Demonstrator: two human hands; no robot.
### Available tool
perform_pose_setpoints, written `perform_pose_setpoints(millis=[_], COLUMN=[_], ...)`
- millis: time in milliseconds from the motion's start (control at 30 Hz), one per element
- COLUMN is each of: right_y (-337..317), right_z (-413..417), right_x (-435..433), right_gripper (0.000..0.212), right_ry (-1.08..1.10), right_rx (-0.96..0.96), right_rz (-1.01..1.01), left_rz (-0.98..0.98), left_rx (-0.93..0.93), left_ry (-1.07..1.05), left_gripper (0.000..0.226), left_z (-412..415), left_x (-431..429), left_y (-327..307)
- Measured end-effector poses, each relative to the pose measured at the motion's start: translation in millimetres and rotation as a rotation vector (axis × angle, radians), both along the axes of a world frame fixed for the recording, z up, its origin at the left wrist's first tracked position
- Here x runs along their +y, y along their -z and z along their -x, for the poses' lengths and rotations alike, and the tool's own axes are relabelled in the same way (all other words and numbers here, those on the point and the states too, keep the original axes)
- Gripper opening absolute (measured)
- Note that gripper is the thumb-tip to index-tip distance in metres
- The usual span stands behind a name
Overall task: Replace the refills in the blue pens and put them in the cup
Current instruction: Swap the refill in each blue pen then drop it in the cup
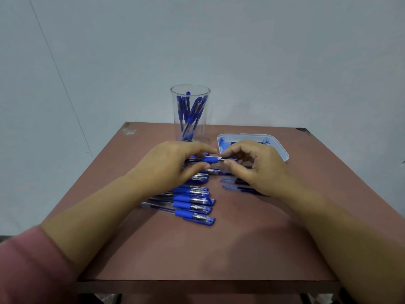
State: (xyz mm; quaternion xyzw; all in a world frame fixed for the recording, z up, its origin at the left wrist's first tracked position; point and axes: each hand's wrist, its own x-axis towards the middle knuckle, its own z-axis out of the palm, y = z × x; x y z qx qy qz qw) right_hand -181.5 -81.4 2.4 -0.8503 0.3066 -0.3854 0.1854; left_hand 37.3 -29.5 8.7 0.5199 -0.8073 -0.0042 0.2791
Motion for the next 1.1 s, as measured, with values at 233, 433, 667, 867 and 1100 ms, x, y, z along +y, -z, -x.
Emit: perform_pose_setpoints(millis=[233,433,667,867,1100], right_y=[-1,2,5,0,-4], right_z=[-1,-5,-5,11,11], right_x=[-6,-8,-10,-17,-13], right_gripper=[0.011,0.020,0.026,0.023,0.009], right_ry=[-0.034,-0.062,0.006,0.064,0.038], right_rx=[-0.021,-0.038,-0.044,0.009,0.053], right_rz=[-0.055,-0.128,-0.129,-0.158,-0.173], left_rz=[0.062,0.001,-0.040,-0.087,-0.068], left_rx=[0.059,0.159,0.159,0.228,0.253], left_ry=[0.026,-0.043,-0.060,-0.050,-0.043], left_gripper=[0.027,0.024,0.027,0.026,0.031], left_z=[-7,-4,-1,-7,-12], left_x=[-9,-10,-9,-6,-8], left_y=[15,21,22,23,25])
